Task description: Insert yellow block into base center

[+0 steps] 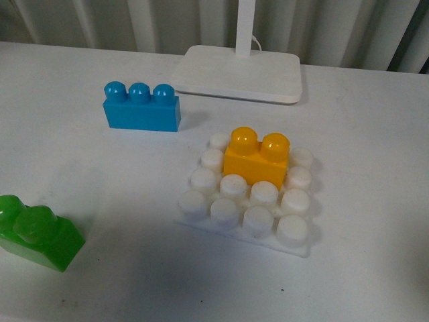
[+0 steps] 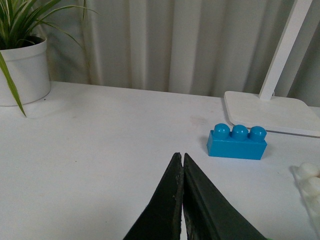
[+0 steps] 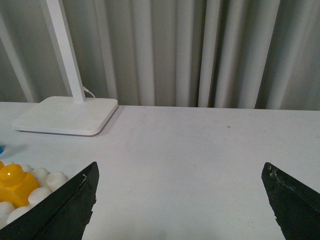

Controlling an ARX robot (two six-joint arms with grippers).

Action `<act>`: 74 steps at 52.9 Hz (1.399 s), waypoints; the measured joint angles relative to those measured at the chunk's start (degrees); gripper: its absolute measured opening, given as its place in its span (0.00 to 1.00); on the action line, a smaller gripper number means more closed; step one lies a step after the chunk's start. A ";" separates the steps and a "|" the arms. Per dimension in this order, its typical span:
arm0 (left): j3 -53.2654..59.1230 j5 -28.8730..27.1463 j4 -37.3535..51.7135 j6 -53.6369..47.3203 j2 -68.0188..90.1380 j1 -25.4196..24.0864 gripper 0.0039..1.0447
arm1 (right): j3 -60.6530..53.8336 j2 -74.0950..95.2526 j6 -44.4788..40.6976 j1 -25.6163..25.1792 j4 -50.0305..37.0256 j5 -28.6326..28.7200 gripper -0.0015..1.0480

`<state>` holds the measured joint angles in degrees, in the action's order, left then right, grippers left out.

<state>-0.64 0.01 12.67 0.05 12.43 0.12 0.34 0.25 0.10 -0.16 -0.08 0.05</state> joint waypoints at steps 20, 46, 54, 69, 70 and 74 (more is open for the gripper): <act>-0.02 -0.02 -4.96 0.02 -4.61 0.00 0.30 | 0.00 0.00 -0.02 0.00 0.00 0.00 0.91; -0.02 0.00 -12.55 0.13 -12.15 0.00 0.11 | 0.00 0.00 -0.02 0.00 0.00 0.02 0.91; -0.02 -0.02 -12.55 0.11 -12.17 0.00 0.36 | 0.00 0.00 -0.02 0.00 0.00 0.00 0.91; -0.02 0.00 -12.55 0.13 -12.17 0.00 0.84 | 0.00 0.00 -0.02 0.00 0.00 0.00 0.91; -0.02 0.00 -12.55 0.11 -12.17 0.00 0.88 | 0.00 0.00 -0.02 0.00 0.00 0.00 0.91; -0.02 -0.02 -12.55 0.04 -12.17 0.00 0.96 | 0.00 0.00 -0.02 0.00 0.00 0.00 0.91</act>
<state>-0.67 -0.01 0.12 0.10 0.25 0.12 0.34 0.25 0.08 -0.16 -0.08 0.05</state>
